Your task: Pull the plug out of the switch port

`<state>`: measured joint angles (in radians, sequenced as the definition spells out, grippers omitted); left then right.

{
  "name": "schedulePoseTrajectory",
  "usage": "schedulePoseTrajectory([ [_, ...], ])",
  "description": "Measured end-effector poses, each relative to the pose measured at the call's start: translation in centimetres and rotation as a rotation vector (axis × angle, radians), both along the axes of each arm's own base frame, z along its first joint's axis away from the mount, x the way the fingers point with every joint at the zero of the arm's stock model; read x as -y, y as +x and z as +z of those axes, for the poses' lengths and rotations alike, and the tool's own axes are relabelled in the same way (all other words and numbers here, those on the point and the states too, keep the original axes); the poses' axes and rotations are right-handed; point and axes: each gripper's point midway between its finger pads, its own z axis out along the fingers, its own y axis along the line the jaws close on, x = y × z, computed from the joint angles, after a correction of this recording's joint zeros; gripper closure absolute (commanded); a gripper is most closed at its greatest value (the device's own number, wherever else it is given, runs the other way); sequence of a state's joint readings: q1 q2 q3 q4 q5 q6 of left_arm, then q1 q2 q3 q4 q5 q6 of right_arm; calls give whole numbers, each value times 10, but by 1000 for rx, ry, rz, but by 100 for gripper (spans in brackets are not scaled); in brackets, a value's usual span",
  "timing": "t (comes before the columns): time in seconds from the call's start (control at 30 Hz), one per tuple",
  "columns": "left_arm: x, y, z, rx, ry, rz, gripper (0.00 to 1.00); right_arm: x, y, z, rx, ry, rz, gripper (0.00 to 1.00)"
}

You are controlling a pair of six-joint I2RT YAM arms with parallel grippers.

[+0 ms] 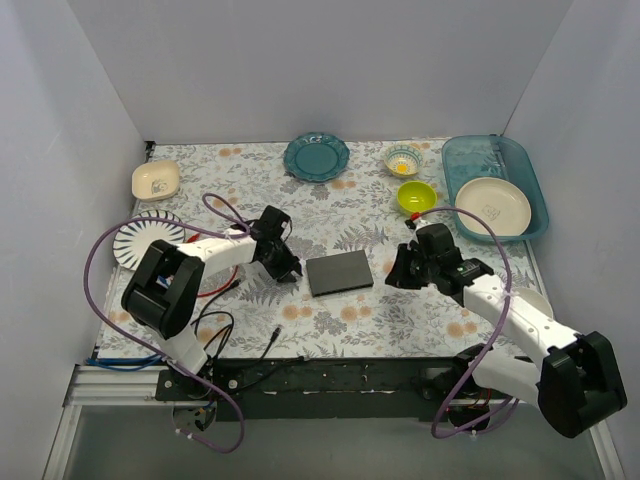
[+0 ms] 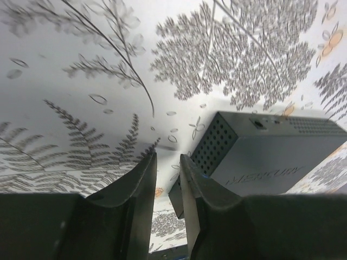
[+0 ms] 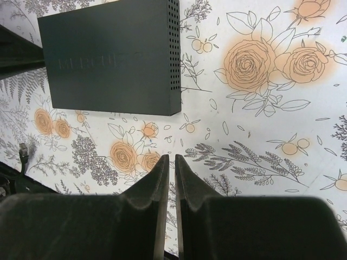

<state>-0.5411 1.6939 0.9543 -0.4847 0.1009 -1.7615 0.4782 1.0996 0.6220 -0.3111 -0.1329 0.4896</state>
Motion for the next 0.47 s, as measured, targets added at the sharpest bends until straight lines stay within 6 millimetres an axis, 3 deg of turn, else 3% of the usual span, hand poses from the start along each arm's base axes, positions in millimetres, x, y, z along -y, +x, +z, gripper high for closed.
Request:
schedulePoseTrajectory([
  [0.23,-32,9,8,54,96,39,68,5,-10,6,36,4,20,83],
  [0.4,-32,6,54,218,127,-22,70,8,-15,11,69,6,37,82],
  [0.47,-27,5,70,276,113,-54,66,8,-15,12,76,6,40,81],
])
